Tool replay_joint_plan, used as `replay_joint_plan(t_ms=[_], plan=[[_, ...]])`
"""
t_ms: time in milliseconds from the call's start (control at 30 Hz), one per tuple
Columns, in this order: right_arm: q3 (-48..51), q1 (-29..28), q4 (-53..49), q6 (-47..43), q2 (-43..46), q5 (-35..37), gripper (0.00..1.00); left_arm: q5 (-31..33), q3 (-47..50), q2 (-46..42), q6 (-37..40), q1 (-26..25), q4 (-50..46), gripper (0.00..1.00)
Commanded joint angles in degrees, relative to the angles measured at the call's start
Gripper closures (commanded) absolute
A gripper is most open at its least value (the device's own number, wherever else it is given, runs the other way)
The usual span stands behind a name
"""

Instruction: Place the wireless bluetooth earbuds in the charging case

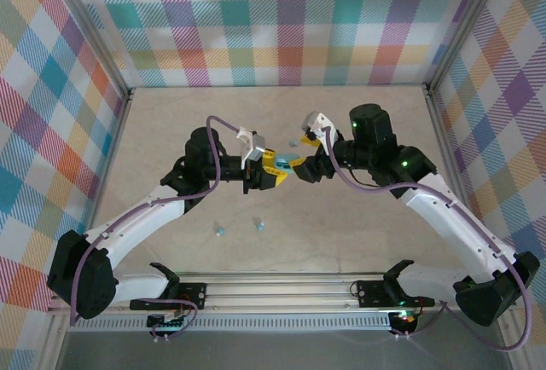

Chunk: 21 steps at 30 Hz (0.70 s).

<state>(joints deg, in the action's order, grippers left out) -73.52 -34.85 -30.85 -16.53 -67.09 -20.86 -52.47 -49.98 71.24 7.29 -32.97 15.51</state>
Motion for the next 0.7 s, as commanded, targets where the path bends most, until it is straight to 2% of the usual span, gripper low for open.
replay_joint_plan(t_ms=[0, 333, 667], plan=[[-1.56, 0.12, 1.32, 1.59, -1.44, 3.92, 0.29, -3.02, -0.52, -0.88, 1.37, -1.22, 1.23, 0.88], [-3.93, 0.13, -0.96, 5.9, -4.54, 5.63, 0.28, -0.62, 1.24, -1.13, 0.8, -1.22, 1.76, 0.89], [-8.38, 0.33, -4.95, 10.36, -4.1, 0.85, 0.27, 6.97, 2.49, 0.48, -1.87, 0.09, 0.89, 0.92]])
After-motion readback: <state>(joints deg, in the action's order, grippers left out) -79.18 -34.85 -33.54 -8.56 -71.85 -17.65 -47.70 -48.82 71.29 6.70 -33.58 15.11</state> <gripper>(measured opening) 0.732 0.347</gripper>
